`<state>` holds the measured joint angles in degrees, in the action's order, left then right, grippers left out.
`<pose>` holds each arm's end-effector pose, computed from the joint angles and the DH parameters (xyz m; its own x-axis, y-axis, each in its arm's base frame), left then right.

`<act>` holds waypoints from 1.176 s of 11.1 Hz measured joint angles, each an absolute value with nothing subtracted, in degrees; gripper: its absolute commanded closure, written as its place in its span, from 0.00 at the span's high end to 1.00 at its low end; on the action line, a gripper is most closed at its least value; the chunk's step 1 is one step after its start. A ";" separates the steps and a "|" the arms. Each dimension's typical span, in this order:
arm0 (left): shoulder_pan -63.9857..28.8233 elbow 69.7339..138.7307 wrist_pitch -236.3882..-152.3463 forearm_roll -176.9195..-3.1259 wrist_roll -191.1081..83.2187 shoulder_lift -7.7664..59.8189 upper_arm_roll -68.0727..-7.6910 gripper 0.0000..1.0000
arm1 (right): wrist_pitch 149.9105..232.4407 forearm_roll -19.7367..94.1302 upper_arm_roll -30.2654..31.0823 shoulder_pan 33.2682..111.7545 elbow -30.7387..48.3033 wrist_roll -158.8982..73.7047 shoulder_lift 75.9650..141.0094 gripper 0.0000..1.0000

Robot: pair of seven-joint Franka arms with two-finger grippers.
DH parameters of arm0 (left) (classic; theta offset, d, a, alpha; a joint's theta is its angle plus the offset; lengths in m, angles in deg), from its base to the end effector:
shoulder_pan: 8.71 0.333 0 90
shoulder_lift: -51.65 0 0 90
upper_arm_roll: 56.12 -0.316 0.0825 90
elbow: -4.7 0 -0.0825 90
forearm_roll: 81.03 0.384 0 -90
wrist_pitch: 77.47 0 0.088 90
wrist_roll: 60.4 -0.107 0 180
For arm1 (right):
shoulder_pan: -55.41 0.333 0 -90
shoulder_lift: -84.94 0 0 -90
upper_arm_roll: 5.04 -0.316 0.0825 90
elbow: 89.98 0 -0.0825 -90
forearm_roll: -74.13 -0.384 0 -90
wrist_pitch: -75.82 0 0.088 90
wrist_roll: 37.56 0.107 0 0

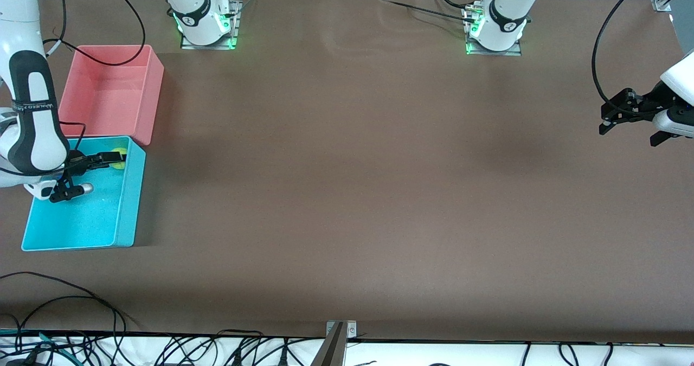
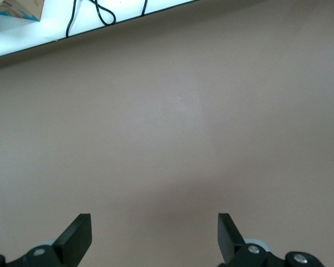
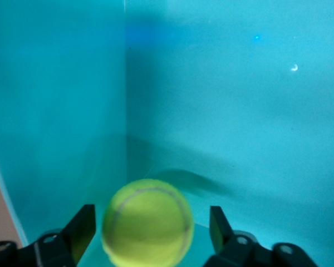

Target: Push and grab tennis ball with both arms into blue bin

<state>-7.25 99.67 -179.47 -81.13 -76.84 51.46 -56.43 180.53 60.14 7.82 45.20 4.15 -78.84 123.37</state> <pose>0.5733 0.0176 0.6006 0.9606 -0.2531 0.1147 -0.2511 -0.9674 -0.0321 0.5920 -0.2178 0.2027 0.9168 0.2538 -0.3082 0.1474 -0.9326 -0.3293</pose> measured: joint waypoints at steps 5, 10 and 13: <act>-7.20 99.67 -179.47 -81.13 -76.86 51.33 -56.43 1.00 | 180.46 59.81 7.80 45.19 3.45 -78.85 123.31 1.00; -6.70 99.66 -179.46 -81.13 -77.16 51.12 -56.44 1.00 | 169.94 60.22 8.00 45.15 -7.71 -78.69 122.00 1.00; -6.59 99.66 -179.47 -81.23 -77.33 50.59 -56.41 1.00 | 161.97 62.26 7.71 46.49 -14.36 -73.45 119.46 1.00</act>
<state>-6.59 99.66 -179.47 -81.23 -77.33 50.59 -56.41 161.97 62.26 7.71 46.49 -14.36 -73.45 119.46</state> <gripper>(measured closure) 0.000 0.000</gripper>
